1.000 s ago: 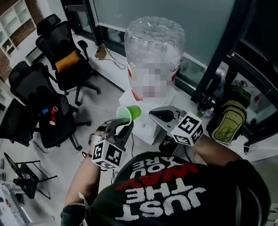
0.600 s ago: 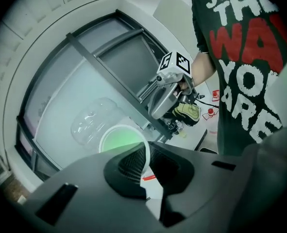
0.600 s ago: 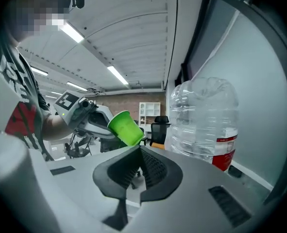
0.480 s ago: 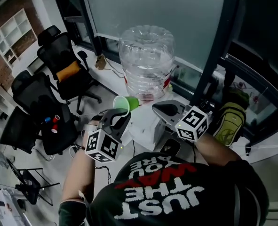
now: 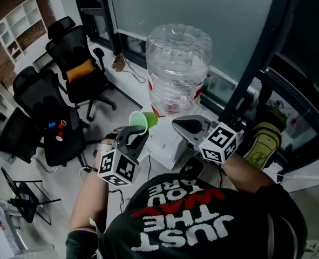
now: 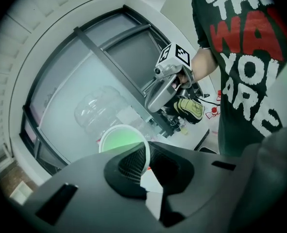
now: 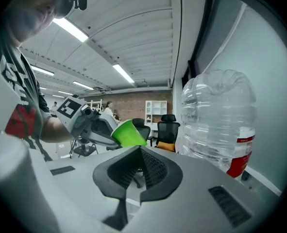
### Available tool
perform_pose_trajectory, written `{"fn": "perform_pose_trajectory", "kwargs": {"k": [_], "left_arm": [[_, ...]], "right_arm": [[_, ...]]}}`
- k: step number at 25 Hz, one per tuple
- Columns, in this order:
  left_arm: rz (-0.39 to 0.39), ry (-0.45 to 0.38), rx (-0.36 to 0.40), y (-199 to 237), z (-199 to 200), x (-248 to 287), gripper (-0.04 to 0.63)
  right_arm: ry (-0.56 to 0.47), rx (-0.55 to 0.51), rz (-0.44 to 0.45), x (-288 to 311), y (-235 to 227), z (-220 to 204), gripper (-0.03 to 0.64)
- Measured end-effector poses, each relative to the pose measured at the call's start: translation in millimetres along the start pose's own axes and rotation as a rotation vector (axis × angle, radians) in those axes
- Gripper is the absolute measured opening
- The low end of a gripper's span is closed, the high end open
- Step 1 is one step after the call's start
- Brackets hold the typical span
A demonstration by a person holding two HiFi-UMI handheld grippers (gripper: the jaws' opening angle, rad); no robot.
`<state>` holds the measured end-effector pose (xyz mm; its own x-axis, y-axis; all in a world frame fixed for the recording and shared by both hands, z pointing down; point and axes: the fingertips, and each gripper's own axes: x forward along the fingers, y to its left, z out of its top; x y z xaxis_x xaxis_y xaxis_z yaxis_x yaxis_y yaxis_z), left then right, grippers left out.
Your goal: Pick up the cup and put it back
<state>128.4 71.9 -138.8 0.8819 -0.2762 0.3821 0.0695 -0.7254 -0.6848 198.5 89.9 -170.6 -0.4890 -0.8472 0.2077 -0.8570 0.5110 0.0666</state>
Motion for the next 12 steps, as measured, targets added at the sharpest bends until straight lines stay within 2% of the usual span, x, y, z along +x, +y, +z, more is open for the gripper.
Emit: {"fn": "perform_pose_trajectory", "kwargs": {"k": [6,10,12], "left_arm": [[-0.029,0.077,-0.127,-29,-74,6,0.017],[-0.059,0.139,-0.295,-75,-112,12,0.017],[-0.065,0.166,-0.351,-96,-138,20,0.017]], "right_arm": [[0.059,-0.006,0.09,57,25,-24,0.032],[0.156,0.021,0.19,85,49,-58,0.032],[0.182,0.02,0.228,104,59,-80,0.032]]}}
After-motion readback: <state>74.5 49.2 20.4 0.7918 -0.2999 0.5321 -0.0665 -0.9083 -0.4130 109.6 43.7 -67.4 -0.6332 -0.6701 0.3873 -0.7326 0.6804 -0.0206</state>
